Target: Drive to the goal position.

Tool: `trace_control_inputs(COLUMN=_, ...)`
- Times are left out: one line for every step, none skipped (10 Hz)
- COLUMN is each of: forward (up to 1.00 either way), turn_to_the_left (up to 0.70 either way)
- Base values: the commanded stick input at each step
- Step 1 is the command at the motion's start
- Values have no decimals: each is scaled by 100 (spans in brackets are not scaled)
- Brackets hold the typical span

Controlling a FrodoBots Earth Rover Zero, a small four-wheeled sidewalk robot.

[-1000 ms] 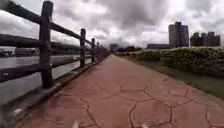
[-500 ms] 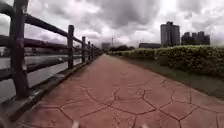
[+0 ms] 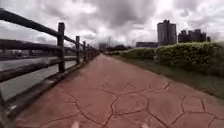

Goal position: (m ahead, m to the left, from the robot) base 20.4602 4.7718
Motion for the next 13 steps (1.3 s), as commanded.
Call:
trace_control_inputs(forward=70, turn_to_the_left=14)
trace_control_inputs(forward=70, turn_to_the_left=0)
trace_control_inputs(forward=70, turn_to_the_left=0)
trace_control_inputs(forward=70, turn_to_the_left=0)
trace_control_inputs(forward=70, turn_to_the_left=0)
trace_control_inputs(forward=70, turn_to_the_left=0)
trace_control_inputs(forward=70, turn_to_the_left=0)
trace_control_inputs(forward=70, turn_to_the_left=0)
trace_control_inputs(forward=70, turn_to_the_left=0)
trace_control_inputs(forward=70, turn_to_the_left=0)
trace_control_inputs(forward=70, turn_to_the_left=0)
trace_control_inputs(forward=70, turn_to_the_left=0)
trace_control_inputs(forward=70, turn_to_the_left=0)
